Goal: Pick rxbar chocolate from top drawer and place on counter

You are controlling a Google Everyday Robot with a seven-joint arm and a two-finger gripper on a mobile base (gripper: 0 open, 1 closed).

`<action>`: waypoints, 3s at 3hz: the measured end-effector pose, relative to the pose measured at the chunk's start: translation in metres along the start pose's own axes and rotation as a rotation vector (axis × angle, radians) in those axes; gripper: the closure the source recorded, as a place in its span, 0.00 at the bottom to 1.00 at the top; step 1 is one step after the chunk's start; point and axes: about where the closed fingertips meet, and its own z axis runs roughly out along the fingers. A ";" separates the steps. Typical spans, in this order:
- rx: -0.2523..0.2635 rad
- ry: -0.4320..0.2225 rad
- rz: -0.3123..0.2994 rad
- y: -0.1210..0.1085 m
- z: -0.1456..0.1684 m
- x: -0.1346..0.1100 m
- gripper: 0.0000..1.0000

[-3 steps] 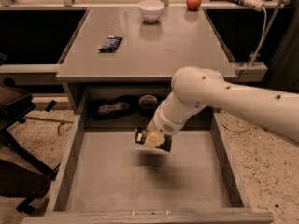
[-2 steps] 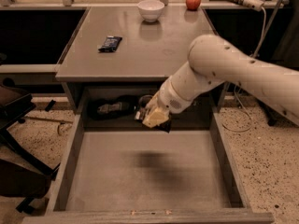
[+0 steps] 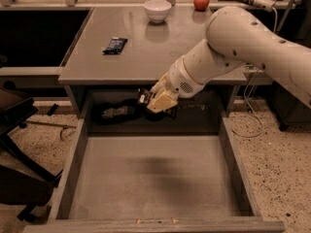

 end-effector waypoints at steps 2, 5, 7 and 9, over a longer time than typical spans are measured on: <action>0.030 -0.014 -0.136 -0.041 -0.024 -0.059 1.00; 0.315 0.066 -0.275 -0.189 -0.026 -0.156 1.00; 0.511 0.193 -0.085 -0.272 -0.045 -0.120 1.00; 0.514 0.181 0.009 -0.289 0.107 -0.099 1.00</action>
Offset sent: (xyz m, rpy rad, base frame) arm 0.1005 0.0547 0.1567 0.0183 -0.2761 0.1683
